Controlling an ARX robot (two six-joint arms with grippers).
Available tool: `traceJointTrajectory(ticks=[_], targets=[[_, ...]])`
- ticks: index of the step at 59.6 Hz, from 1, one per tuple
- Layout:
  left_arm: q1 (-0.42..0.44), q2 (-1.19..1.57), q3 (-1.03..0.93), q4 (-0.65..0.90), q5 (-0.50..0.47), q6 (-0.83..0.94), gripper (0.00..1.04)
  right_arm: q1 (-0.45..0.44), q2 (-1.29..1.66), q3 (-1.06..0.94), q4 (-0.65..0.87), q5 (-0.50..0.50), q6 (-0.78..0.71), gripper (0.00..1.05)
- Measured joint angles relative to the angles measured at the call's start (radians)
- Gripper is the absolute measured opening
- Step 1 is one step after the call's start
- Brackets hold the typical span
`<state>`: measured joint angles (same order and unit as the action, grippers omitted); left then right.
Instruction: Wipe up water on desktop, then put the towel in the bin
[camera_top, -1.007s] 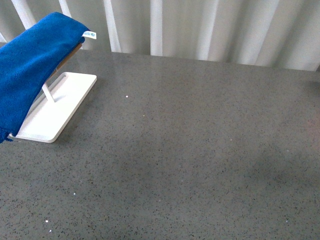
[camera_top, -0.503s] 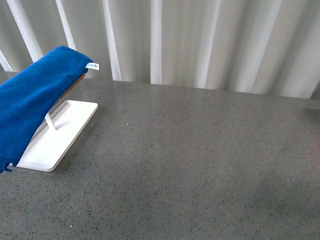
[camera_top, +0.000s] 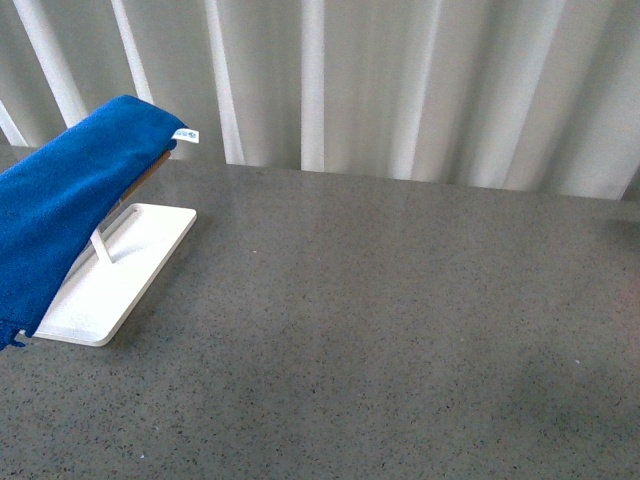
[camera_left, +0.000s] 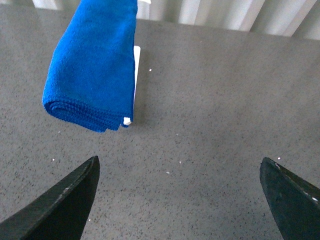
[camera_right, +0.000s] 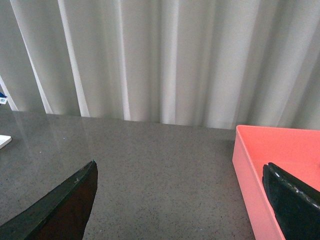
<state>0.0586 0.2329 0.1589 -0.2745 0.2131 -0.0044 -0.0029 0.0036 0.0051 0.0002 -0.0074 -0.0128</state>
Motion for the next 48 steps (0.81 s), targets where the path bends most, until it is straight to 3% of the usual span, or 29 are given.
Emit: traceJointTrajectory(ticks=[12, 23, 31, 48], targets=[[-0.046, 0.382, 0.202, 0.332, -0.055, 0.031, 0.98, 0.0, 0.0, 0.0, 0.0, 0.0, 0.0, 0.98], [-0.072, 0.801, 0.475, 0.421, -0.083, 0.103, 0.98, 0.0, 0.0, 0.0, 0.0, 0.0, 0.0, 0.98], [-0.057, 1.107, 0.74, 0.317, -0.103, 0.177, 0.98, 0.0, 0.0, 0.0, 0.0, 0.0, 0.0, 0.98], [0.007, 1.629, 1.348, -0.051, -0.209, 0.334, 0.98, 0.0, 0.0, 0.0, 0.0, 0.0, 0.0, 0.98]])
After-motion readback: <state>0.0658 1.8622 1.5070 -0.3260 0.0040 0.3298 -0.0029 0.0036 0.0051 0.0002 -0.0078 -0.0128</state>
